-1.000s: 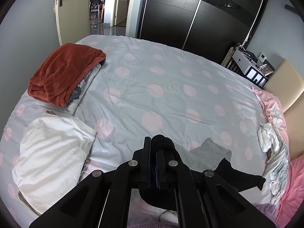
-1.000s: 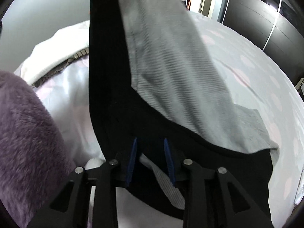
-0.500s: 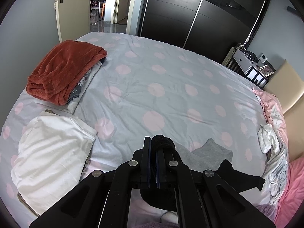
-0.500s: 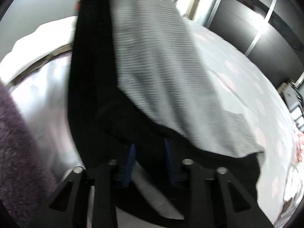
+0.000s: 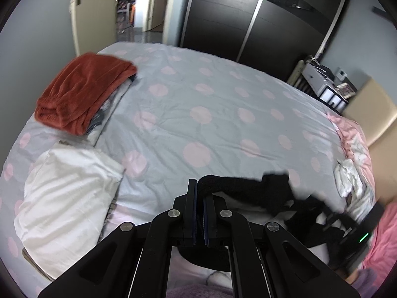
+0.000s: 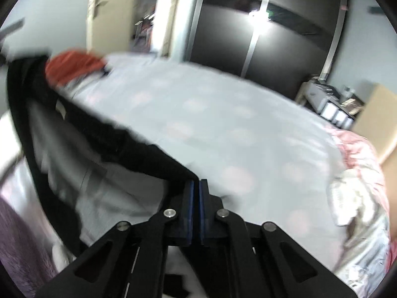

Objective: Fold clothes

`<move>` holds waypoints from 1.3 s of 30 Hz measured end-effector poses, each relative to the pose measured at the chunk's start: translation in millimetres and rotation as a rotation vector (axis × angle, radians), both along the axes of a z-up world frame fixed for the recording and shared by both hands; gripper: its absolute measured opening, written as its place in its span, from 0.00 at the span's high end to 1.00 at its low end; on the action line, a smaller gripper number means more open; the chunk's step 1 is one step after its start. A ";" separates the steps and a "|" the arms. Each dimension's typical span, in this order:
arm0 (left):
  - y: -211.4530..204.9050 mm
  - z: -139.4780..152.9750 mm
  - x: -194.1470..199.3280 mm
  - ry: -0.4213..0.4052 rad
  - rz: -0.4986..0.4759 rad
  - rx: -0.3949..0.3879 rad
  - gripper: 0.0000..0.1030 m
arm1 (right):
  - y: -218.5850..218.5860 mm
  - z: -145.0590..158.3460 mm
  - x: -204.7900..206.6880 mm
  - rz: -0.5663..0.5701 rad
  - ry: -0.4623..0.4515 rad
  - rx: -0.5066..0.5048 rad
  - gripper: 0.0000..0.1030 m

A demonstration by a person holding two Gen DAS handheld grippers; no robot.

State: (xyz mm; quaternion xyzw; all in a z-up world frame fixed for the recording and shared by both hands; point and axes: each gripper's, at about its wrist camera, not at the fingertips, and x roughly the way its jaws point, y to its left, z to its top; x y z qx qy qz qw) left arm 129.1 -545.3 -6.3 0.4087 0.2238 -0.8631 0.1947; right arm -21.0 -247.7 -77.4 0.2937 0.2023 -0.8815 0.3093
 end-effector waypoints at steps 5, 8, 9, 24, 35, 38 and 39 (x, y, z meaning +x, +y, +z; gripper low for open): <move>44.9 42.7 -2.9 0.106 -0.084 -0.041 0.96 | 27.6 90.9 -4.1 -0.119 0.159 -0.089 0.97; 67.8 81.6 2.0 0.194 -0.111 -0.081 0.96 | 34.9 143.5 11.8 -0.149 0.251 -0.137 0.97; 74.5 97.2 5.1 0.227 -0.116 -0.096 0.96 | 44.1 162.9 16.8 -0.153 0.279 -0.153 0.97; 158.3 234.4 118.5 0.613 -0.200 -0.287 0.96 | 162.8 305.5 126.0 -0.156 0.487 -0.354 0.97; 148.0 207.9 89.8 0.519 -0.193 -0.278 0.96 | 140.0 279.2 124.1 -0.142 0.482 -0.329 0.97; 128.4 184.9 53.8 0.446 -0.172 -0.256 0.96 | 120.3 256.4 94.8 -0.152 0.424 -0.284 0.97; 121.3 176.2 38.4 0.419 -0.165 -0.253 0.96 | 113.4 247.5 81.8 -0.157 0.401 -0.270 0.97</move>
